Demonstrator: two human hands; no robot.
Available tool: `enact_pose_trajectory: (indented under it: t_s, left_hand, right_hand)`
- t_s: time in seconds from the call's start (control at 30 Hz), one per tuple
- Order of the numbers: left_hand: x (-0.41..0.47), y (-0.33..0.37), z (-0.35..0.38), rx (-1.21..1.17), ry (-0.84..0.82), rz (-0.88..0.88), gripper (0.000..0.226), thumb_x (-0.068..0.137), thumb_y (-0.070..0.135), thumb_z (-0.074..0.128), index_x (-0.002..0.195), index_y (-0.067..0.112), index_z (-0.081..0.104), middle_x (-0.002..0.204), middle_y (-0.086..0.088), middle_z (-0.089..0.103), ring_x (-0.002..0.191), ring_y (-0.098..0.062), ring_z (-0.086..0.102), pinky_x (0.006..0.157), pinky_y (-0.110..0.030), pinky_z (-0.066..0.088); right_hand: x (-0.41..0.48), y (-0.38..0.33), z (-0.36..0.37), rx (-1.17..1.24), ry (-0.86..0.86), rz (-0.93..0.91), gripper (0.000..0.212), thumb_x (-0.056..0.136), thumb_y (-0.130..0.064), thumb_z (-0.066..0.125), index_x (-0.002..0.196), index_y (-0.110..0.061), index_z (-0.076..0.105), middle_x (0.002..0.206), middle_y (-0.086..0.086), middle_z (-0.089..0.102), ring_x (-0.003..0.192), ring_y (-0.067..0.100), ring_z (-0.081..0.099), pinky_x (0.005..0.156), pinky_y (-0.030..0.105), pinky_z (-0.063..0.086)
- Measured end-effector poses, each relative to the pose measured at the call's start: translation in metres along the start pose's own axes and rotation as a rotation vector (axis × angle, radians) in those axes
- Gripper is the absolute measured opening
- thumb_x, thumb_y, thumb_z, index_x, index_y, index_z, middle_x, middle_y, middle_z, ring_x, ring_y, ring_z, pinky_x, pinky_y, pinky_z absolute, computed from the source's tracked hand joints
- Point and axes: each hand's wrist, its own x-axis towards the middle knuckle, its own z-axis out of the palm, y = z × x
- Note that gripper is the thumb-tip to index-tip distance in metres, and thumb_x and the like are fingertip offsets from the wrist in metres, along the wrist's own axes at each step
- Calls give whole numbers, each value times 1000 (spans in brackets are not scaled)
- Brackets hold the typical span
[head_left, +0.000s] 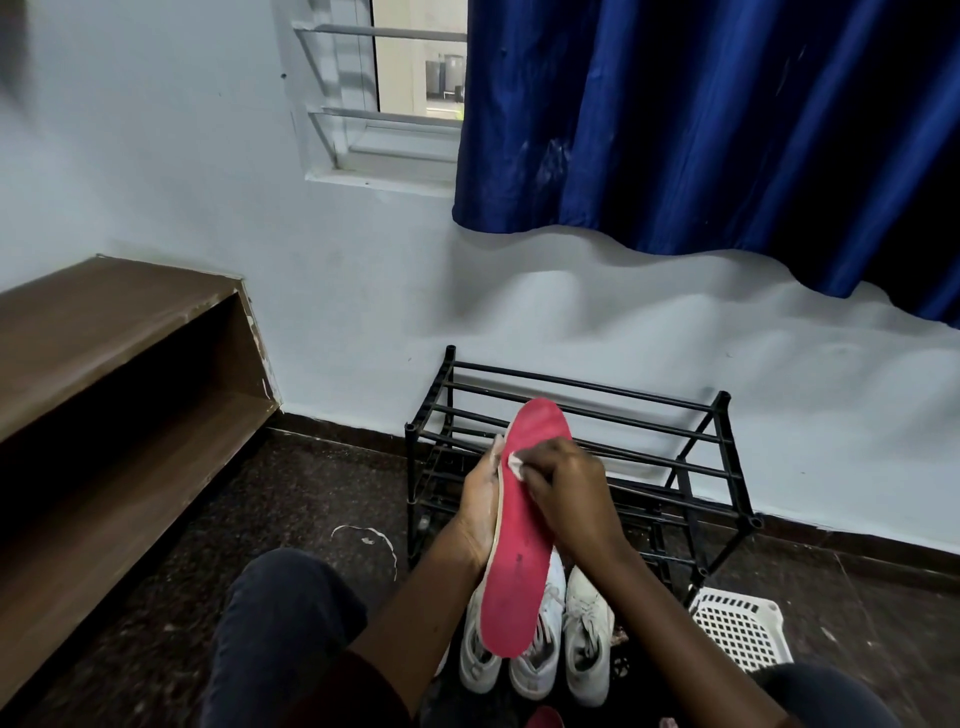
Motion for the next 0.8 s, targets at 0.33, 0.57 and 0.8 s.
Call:
enact_pose_trajectory:
  t_s: [0.33, 0.57, 0.8]
  left_hand:
    - [-3, 3, -11, 52, 231, 31, 30, 82, 26, 51, 76, 1, 68, 72, -14, 65, 63, -22, 66, 64, -26, 55]
    - [-11, -15, -18, -56, 40, 10, 30, 54, 5, 87, 76, -3, 69, 71, -16, 67, 69, -24, 69, 68, -26, 57]
    - [-16, -9, -44, -53, -37, -57, 34, 64, 14, 85, 85, -7, 69, 81, -22, 69, 80, -29, 70, 76, -31, 57]
  right_hand:
    - [-32, -1, 19, 120, -116, -91, 22, 70, 1, 59, 76, -11, 75, 80, 4, 66, 79, 3, 54, 74, -6, 28]
    - [-10, 13, 32, 50, 21, -6, 17, 72, 2, 65, 79, -10, 76, 81, 4, 68, 73, 17, 64, 70, 7, 33]
    - [-18, 12, 62, 82, 20, 60, 18, 73, 4, 65, 82, -7, 75, 85, 7, 69, 77, 21, 65, 73, 11, 34]
